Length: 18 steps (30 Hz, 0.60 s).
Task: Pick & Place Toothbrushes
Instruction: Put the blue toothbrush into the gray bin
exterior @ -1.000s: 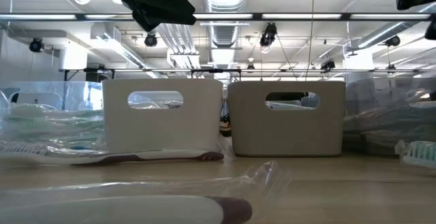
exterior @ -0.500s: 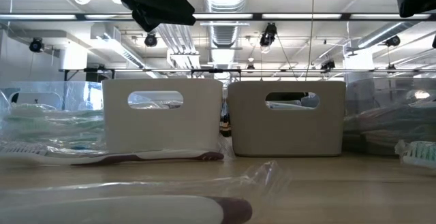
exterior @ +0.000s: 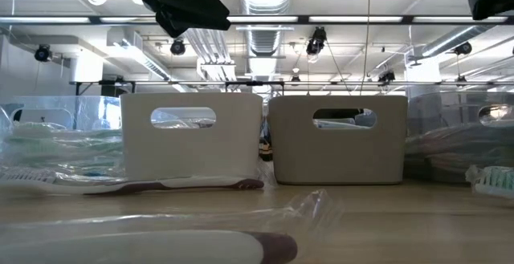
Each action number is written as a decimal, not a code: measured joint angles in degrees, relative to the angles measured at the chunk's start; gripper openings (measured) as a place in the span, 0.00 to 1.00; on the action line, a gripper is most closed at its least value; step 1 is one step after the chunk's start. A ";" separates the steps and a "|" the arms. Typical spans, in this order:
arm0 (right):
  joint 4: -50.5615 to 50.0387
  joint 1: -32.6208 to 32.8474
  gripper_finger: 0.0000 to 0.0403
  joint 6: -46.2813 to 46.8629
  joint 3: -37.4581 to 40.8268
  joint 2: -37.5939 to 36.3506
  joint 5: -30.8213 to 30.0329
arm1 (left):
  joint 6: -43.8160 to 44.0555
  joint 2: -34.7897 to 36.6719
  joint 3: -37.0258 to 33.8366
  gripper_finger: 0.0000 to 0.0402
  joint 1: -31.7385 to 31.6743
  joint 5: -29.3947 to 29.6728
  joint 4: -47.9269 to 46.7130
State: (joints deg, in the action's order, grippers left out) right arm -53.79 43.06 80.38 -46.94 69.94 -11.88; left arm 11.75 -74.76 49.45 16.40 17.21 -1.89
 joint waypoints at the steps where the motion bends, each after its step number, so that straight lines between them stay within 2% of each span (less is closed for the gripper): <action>1: -0.05 -0.06 0.39 -0.25 -0.42 -0.10 0.00 | 0.00 0.00 0.00 0.33 0.00 0.02 0.02; 9: -0.10 -1.18 0.50 -8.14 -4.75 -0.23 -0.05 | 0.02 0.00 0.00 0.33 0.00 0.02 0.28; 13: -0.03 -2.23 0.51 -13.27 -6.78 -0.23 -0.49 | 0.02 0.00 0.00 0.33 0.00 0.01 0.26; 18: 0.11 -3.23 0.49 -16.69 -9.35 -0.23 -5.70 | 0.16 0.00 0.00 0.33 0.00 -0.03 -0.73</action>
State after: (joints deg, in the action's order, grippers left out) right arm -53.68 39.83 63.69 -56.30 69.71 -17.58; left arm 11.91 -74.76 49.45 16.40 17.18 -2.62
